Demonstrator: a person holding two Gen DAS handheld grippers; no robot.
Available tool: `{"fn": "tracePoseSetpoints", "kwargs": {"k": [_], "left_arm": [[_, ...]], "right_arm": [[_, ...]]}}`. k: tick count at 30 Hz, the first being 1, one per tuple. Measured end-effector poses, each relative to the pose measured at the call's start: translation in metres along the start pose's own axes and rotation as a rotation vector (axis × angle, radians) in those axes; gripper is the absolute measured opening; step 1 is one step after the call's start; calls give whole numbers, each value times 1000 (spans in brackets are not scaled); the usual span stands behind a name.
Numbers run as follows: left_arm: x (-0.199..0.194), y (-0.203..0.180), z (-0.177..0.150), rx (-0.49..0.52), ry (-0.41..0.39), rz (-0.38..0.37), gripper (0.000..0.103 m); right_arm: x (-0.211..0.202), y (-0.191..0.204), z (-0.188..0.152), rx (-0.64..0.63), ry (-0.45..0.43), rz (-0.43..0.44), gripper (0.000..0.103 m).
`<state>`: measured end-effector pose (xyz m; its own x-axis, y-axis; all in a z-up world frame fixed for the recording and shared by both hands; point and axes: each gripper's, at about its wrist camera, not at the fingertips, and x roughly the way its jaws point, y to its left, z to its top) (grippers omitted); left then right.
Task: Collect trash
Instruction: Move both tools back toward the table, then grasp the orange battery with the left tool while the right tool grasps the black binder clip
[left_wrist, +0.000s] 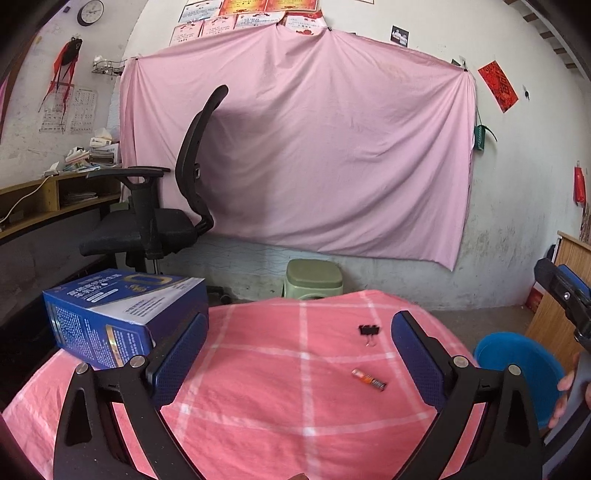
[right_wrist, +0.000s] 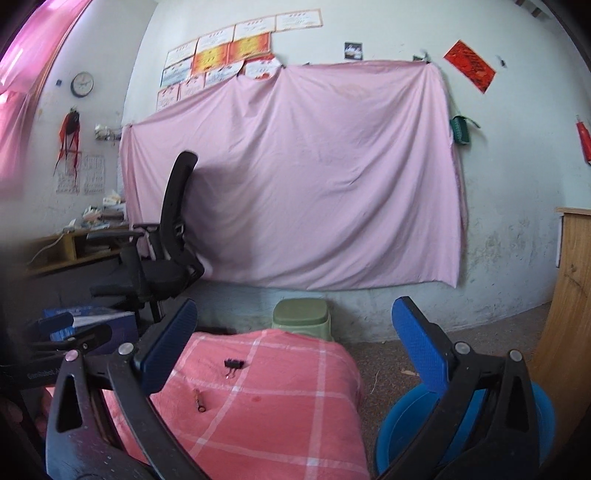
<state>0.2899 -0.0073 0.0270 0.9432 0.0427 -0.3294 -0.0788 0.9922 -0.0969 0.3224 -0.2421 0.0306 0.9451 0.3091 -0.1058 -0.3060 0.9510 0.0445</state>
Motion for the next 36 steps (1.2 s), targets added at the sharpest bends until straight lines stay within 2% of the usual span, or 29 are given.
{"fn": "tracePoseSetpoints", "kwargs": {"k": [5, 12, 14, 15, 17, 18, 20, 21, 24, 27, 30, 34, 36], "left_arm": [[16, 5, -11, -7, 95, -46, 98], [48, -4, -21, 35, 260, -157, 96], [60, -9, -22, 49, 302, -191, 83], [67, -13, -24, 61, 341, -220, 81], [80, -19, -28, 71, 397, -262, 68], [87, -21, -30, 73, 435, -286, 65], [102, -26, -36, 63, 510, -325, 51], [107, -28, -38, 59, 533, -334, 50], [110, -32, -36, 49, 534, -368, 49], [119, -37, -36, 26, 560, -376, 43], [127, -41, -35, 23, 583, -351, 34], [133, -44, -34, 28, 591, -303, 16], [133, -41, -34, 9, 592, -301, 11]], "right_arm": [[27, 7, -7, -5, 128, 49, 103], [50, 5, -21, -33, 268, 43, 103], [57, 3, -24, -35, 309, 47, 103], [59, 3, -26, -37, 327, 51, 103], [67, 2, -31, -35, 370, 57, 103], [71, 1, -32, -32, 387, 62, 103], [78, 0, -35, -28, 426, 63, 103], [82, 1, -34, -26, 438, 70, 103], [92, 0, -37, -27, 478, 81, 98], [95, 1, -39, -23, 501, 84, 96], [98, 0, -39, -8, 503, 77, 95], [102, -2, -40, 10, 519, 68, 94], [102, -3, -41, 16, 522, 63, 94]]}}
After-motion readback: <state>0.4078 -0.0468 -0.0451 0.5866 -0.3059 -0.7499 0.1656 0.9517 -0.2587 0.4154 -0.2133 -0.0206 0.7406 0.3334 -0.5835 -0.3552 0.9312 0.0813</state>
